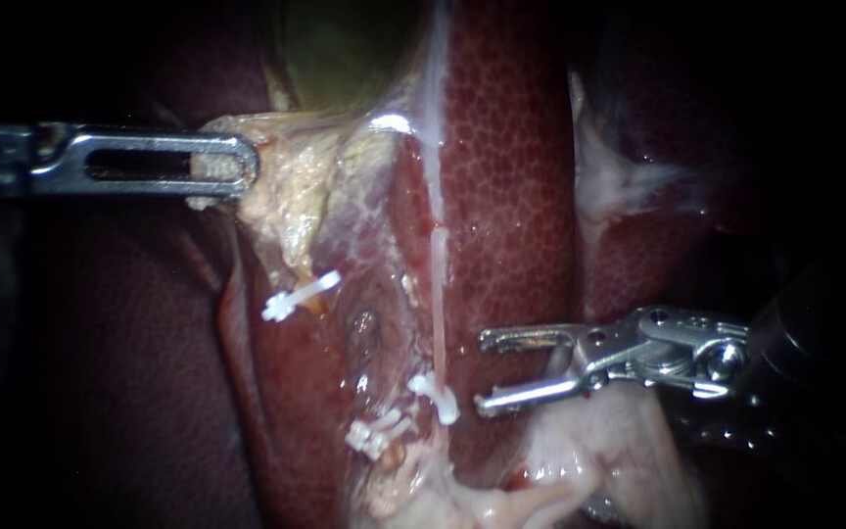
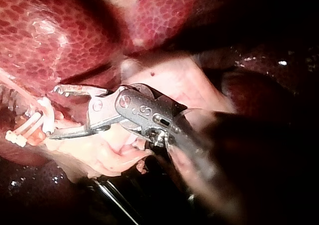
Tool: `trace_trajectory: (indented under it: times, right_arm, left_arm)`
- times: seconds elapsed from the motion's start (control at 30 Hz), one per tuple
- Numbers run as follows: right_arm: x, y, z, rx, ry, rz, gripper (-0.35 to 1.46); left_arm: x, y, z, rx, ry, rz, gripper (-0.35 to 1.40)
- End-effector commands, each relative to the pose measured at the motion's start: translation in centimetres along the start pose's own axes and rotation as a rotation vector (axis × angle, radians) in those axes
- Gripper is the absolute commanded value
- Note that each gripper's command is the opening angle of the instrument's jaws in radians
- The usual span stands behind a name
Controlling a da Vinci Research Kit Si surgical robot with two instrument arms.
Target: Going back first clip right tube
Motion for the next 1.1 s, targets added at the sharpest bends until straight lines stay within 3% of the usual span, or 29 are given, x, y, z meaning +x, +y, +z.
trace_trajectory:
  times: [0.03,0.33,0.57,0.87,1.1]
  right_arm:
    - [0.07,-0.02,-0.03,0.003,0.007,-0.016,0.6]
    - [0.7,-0.29,-0.33,0.033,0.084,-0.11,0.6]
    - [1.0,-0.4,-0.58,0.035,0.114,-0.151,0.6]
    - [1.05,-0.42,-0.66,0.034,0.113,-0.156,0.6]
    - [1.04,-0.42,-0.65,0.034,0.113,-0.157,0.6]
  left_arm:
    - [0.0,0.0,0.0,0.0,0.0,0.0,-0.35]
    - [0.02,0.01,0.02,-0.001,-0.001,0.001,-0.35]
    - [0.02,0.01,0.03,-0.002,-0.002,0.001,-0.35]
    - [0.17,0.07,0.21,0.001,-0.006,0.009,-0.35]
    - [0.3,0.15,0.46,0.005,0.014,0.019,-0.35]
